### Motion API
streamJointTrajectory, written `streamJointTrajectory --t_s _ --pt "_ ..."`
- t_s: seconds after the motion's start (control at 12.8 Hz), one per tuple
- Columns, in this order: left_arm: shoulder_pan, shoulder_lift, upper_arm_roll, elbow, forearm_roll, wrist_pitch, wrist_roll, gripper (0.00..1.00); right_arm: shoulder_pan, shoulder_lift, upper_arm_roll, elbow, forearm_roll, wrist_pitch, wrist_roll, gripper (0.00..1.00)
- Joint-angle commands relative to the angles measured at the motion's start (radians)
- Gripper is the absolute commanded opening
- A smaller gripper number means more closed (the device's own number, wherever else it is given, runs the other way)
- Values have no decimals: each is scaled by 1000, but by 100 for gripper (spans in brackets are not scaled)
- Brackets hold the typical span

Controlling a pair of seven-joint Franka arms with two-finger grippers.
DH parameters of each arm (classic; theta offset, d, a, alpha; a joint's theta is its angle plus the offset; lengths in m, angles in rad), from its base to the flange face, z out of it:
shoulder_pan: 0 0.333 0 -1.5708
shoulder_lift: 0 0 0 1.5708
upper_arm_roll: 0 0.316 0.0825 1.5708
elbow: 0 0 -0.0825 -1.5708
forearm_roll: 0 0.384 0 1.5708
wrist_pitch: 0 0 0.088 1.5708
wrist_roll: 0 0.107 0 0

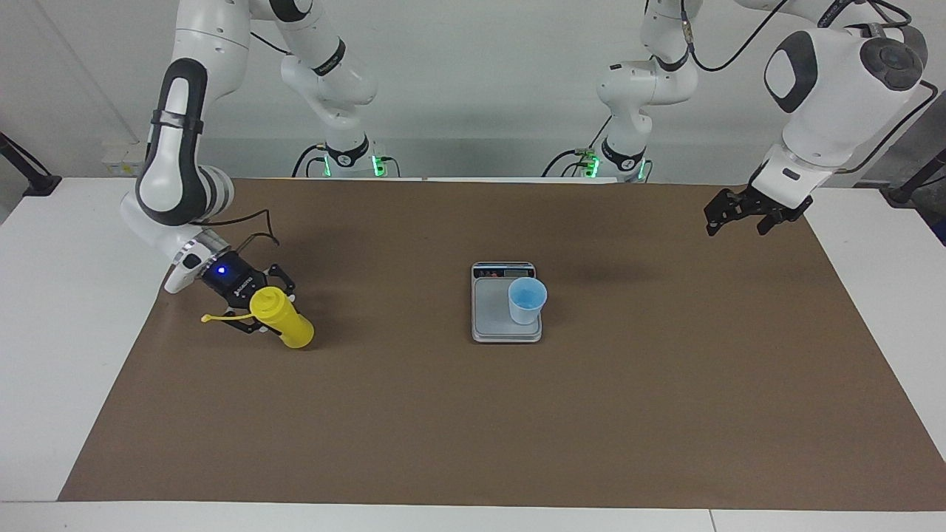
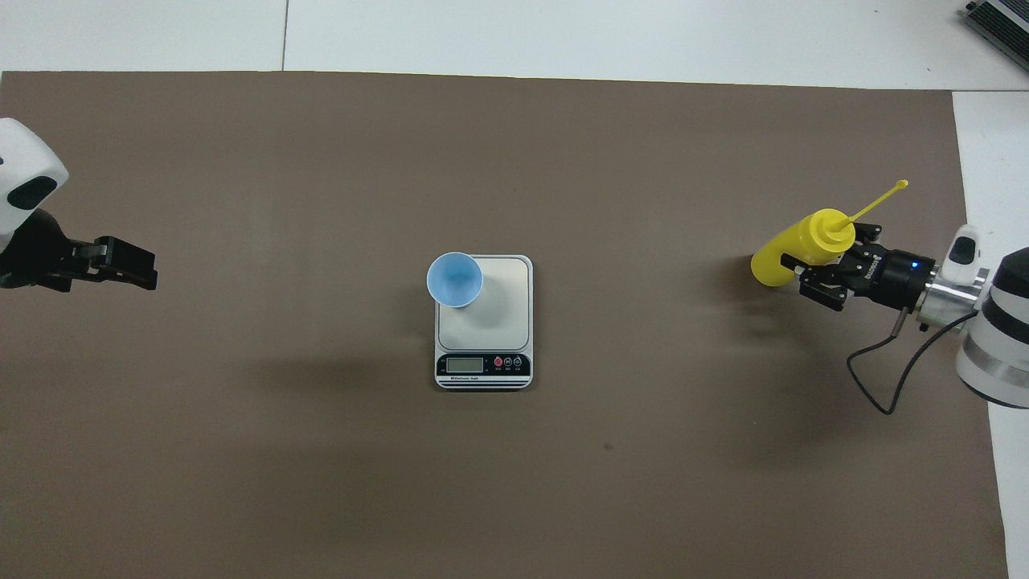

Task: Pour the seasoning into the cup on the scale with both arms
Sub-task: 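Close the right gripper around the yellow bottle, then lift the yellow bottle with the right gripper toward the cup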

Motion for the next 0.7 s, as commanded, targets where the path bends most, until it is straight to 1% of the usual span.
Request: streamJointTrajectory --t_s 0.0,0.08,0.39,0.62 --pt "-4 -29 4 -25 45 27 -14 100 74 -52 5 47 -141 52 168 16" --pt "-4 -30 4 -25 49 36 -17 100 106 -61 6 53 -188 77 205 16" --pt "-4 -30 1 -25 47 45 -26 100 243 -74 5 67 -299 178 311 16" --pt "-4 -33 -5 -28 40 60 -28 100 318 -72 6 102 -468 220 447 16"
